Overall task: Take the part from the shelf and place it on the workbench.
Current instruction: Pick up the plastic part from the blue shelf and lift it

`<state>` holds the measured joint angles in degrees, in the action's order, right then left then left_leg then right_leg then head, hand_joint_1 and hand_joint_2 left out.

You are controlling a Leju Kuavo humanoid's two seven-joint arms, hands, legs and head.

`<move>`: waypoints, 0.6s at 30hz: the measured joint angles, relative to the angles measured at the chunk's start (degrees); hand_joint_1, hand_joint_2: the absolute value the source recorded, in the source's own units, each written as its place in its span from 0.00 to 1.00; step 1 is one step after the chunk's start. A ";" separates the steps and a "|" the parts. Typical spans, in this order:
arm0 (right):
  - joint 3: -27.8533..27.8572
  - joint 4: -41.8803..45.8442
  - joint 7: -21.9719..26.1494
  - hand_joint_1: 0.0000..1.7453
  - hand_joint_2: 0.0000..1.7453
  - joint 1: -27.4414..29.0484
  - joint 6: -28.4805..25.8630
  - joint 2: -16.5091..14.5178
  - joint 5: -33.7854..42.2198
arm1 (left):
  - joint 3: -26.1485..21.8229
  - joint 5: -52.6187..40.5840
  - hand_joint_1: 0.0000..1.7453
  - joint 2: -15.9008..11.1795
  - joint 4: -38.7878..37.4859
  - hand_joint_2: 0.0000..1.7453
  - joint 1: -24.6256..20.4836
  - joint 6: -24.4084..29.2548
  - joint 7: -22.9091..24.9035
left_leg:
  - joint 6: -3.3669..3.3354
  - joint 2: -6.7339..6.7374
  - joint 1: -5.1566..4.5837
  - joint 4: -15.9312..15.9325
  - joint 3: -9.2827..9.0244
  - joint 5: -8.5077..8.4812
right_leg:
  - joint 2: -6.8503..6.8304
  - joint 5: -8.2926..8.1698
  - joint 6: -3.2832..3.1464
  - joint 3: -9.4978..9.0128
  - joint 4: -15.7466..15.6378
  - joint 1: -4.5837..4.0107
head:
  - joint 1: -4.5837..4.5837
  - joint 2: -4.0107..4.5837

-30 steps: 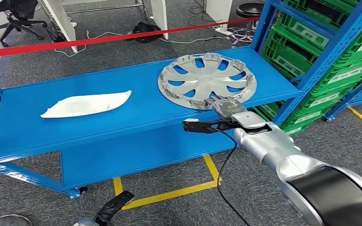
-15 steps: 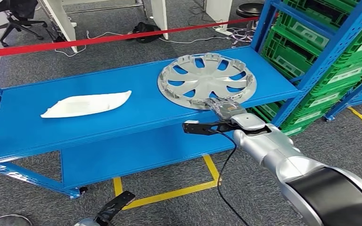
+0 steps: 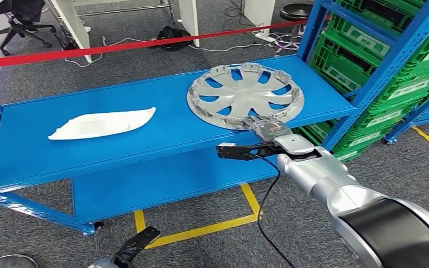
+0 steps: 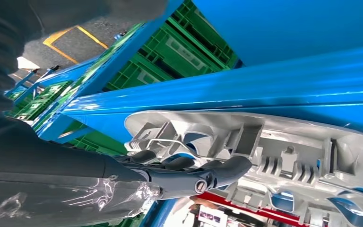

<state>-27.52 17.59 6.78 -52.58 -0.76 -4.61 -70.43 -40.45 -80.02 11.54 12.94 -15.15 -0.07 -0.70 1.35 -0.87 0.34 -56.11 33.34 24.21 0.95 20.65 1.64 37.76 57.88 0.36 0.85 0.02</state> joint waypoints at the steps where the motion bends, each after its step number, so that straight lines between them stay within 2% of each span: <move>1: 0.00 0.00 0.00 1.00 1.00 -0.01 0.29 0.00 -0.04 | 0.01 -0.01 0.00 -0.01 0.00 1.00 0.00 0.01 0.00 | 0.00 0.00 0.00 0.00 0.00 0.00 | 0.00 0.00 0.00 0.00 0.00 0.00 | 0.00 0.00; 18: 0.00 0.07 0.00 0.99 1.00 -1.42 0.56 0.00 -0.51 | 0.02 -0.01 0.00 -0.02 0.00 1.00 0.01 0.09 0.00 | 0.00 0.00 0.00 0.00 -0.06 0.00 | 0.00 0.00 0.00 -0.08 -0.02 0.00 | 0.00 0.00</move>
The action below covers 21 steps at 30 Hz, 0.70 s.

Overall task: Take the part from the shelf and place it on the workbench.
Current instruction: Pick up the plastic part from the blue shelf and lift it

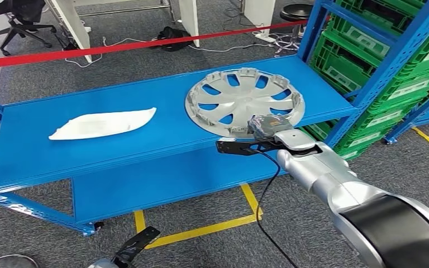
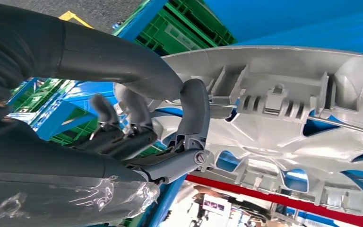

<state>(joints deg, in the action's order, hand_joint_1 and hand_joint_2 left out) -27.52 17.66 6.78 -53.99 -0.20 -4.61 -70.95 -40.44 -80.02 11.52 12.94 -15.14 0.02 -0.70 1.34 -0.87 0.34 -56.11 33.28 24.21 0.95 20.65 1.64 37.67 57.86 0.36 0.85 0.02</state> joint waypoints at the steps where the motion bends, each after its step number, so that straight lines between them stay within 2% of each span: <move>1: 0.00 0.00 -0.01 0.99 1.00 0.00 -0.02 0.00 0.00 | 0.00 0.01 0.00 0.00 0.00 1.00 0.00 0.00 0.00 | 0.00 0.00 0.00 0.00 0.00 0.00 | 0.00 0.00 0.00 0.00 0.00 0.00 | 0.00 0.00; 5: 0.00 0.00 0.00 0.97 1.00 -0.04 -0.17 0.00 0.00 | 0.00 0.03 0.00 0.00 0.00 1.00 0.06 0.00 0.00 | -0.01 0.00 0.00 0.00 -0.03 -0.01 | 0.00 0.00 0.00 -0.04 -0.01 0.00 | -0.01 0.00; 7: 0.00 0.00 0.00 0.93 1.00 -0.04 -0.17 0.00 0.00 | 0.00 0.03 0.00 0.00 0.00 1.00 0.08 0.00 0.00 | -0.01 0.00 0.00 0.00 -0.04 0.00 | 0.00 0.00 0.00 -0.05 -0.02 0.00 | 0.00 0.00; 8: 0.00 0.00 0.00 0.83 1.00 -0.04 -0.17 0.00 0.00 | 0.00 0.03 0.00 0.00 0.00 1.00 0.09 0.00 0.00 | -0.01 0.00 0.00 0.00 -0.04 0.00 | 0.00 0.00 0.00 -0.05 -0.02 0.00 | -0.01 0.00; 9: 0.00 0.00 0.00 0.64 1.00 -0.04 -0.18 0.00 0.00 | 0.00 0.03 0.00 0.00 0.00 1.00 0.09 0.00 0.00 | -0.01 0.00 0.00 0.00 -0.04 0.00 | 0.00 0.00 0.00 -0.05 -0.02 0.00 | -0.01 0.00; 11: 0.00 0.00 0.00 0.19 1.00 -0.04 -0.22 0.00 -0.01 | 0.00 0.03 0.00 0.00 0.00 1.00 0.09 0.00 0.00 | -0.01 0.00 0.00 0.00 -0.05 0.00 | 0.00 0.00 0.00 -0.06 -0.03 0.00 | -0.01 0.00; 12: 0.00 0.00 0.00 0.04 1.00 -0.04 -0.27 0.00 -0.01 | 0.00 0.03 0.00 0.00 0.00 1.00 0.09 0.00 0.00 | -0.01 0.00 0.00 0.00 -0.05 0.00 | 0.01 -0.01 0.01 -0.06 -0.03 0.00 | 0.00 0.00; 13: 0.00 0.00 0.00 0.00 1.00 -0.04 -0.36 0.00 -0.02 | 0.00 0.03 0.00 0.01 0.00 1.00 0.09 0.00 0.00 | -0.01 0.00 0.00 0.00 -0.05 0.00 | 0.01 -0.01 0.02 -0.06 -0.04 0.00 | -0.01 0.00; 21: 0.02 0.00 -0.07 0.00 1.00 -0.04 -1.34 0.00 -0.02 | 0.00 0.05 0.00 0.01 0.00 1.00 0.09 0.00 0.00 | -0.04 0.00 0.00 0.00 -0.06 -0.03 | 0.02 -0.08 0.09 -0.09 -0.07 0.00 | 0.00 0.00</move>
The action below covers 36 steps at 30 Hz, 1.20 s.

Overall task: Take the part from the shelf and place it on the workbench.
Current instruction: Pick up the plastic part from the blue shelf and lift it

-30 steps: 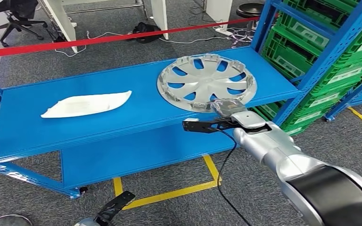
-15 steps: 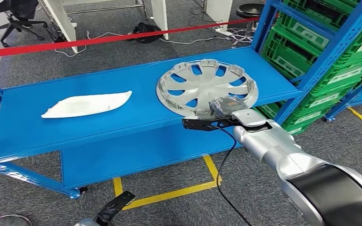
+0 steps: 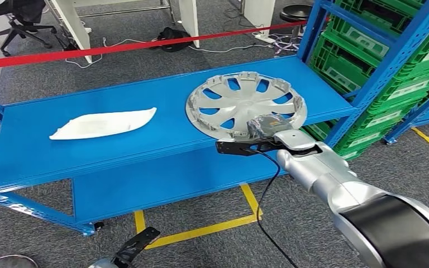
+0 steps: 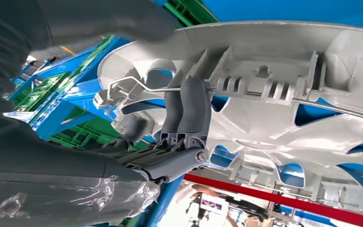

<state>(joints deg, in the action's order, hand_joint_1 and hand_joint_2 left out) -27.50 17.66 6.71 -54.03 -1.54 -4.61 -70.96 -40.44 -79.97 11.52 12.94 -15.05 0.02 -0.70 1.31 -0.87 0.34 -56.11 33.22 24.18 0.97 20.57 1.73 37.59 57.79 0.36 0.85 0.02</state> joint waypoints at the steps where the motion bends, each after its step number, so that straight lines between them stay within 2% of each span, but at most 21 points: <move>1: 0.01 0.00 -0.02 0.00 1.00 0.00 -0.08 0.00 0.02 | 0.00 0.00 0.00 -0.01 0.00 1.00 0.00 0.00 0.00 | -0.01 0.00 0.00 0.00 0.00 -0.01 | 0.00 -0.01 0.00 0.00 0.00 0.00 | 0.00 0.00; 31: 0.20 0.00 0.21 0.00 1.00 0.20 -1.97 0.02 0.67 | 0.00 0.07 0.00 -0.03 0.00 1.00 0.06 0.00 0.24 | -0.04 0.00 0.00 0.00 0.02 -0.03 | 0.00 -0.03 0.01 -0.01 -0.06 0.00 | 0.00 0.00; 36: 0.67 0.32 1.55 0.00 1.00 -0.14 -3.71 0.04 1.73 | 0.00 0.21 0.00 -0.05 0.00 1.00 0.10 0.12 0.24 | -0.05 0.00 0.00 0.00 0.05 -0.03 | 0.00 -0.05 0.02 0.00 -0.06 0.01 | 0.00 0.00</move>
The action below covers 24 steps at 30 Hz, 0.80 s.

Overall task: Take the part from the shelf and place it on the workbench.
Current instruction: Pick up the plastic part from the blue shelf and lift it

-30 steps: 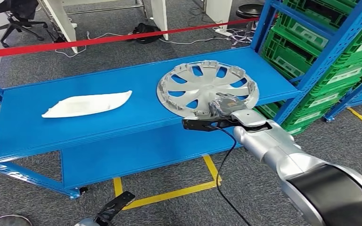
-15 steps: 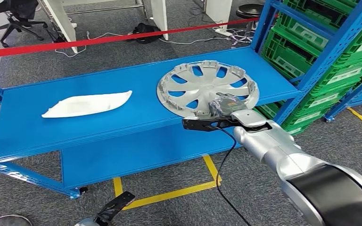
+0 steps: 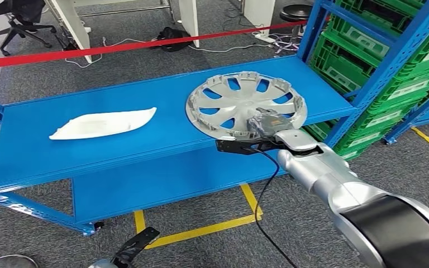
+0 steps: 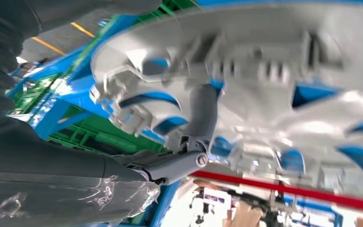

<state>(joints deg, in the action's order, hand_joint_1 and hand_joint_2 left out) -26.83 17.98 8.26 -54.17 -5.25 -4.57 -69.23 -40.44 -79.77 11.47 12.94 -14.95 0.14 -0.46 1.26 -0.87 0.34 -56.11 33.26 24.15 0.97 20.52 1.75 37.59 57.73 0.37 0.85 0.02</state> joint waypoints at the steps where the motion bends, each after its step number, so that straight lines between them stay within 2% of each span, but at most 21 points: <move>1: 0.21 0.24 0.34 0.00 1.00 -0.36 -0.38 0.01 0.22 | 0.00 0.02 0.00 -0.02 0.00 1.00 0.02 0.02 0.00 | 0.00 0.00 0.00 0.00 0.00 0.00 | 0.00 -0.01 0.00 0.00 0.00 0.00 | -0.01 0.00; 8: 1.07 2.11 1.40 0.00 1.00 -4.01 -2.71 0.01 1.23 | 0.00 0.19 0.00 -0.10 0.00 1.00 0.13 0.09 -0.01 | -0.04 0.00 0.00 0.00 0.01 -0.03 | -0.01 -0.02 0.01 0.01 0.00 0.01 | -0.01 -0.01; 13: 1.35 2.90 1.61 0.00 1.00 -5.98 -2.25 -0.01 1.19 | 0.00 0.19 0.00 -0.10 0.00 1.00 0.12 0.10 -0.02 | -0.04 0.00 0.00 0.00 0.01 -0.03 | -0.04 -0.01 0.01 0.00 -0.01 0.01 | 0.00 0.00; 24: 0.66 2.85 0.87 0.00 1.00 -3.98 0.64 -0.04 -0.77 | 0.00 0.08 0.00 -0.06 0.00 1.00 -0.10 0.05 -0.01 | -0.05 0.00 0.00 0.00 0.03 -0.02 | -0.04 -0.01 0.01 0.01 -0.02 0.01 | 0.00 0.00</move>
<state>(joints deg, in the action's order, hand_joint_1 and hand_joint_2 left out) -26.17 20.83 9.13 -58.15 -4.61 -4.62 -70.00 -40.44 -79.68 11.41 12.94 -15.06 0.20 -0.47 1.21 -0.87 0.34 -56.11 33.29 24.13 0.93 20.51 1.76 37.59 57.71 0.38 0.85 0.02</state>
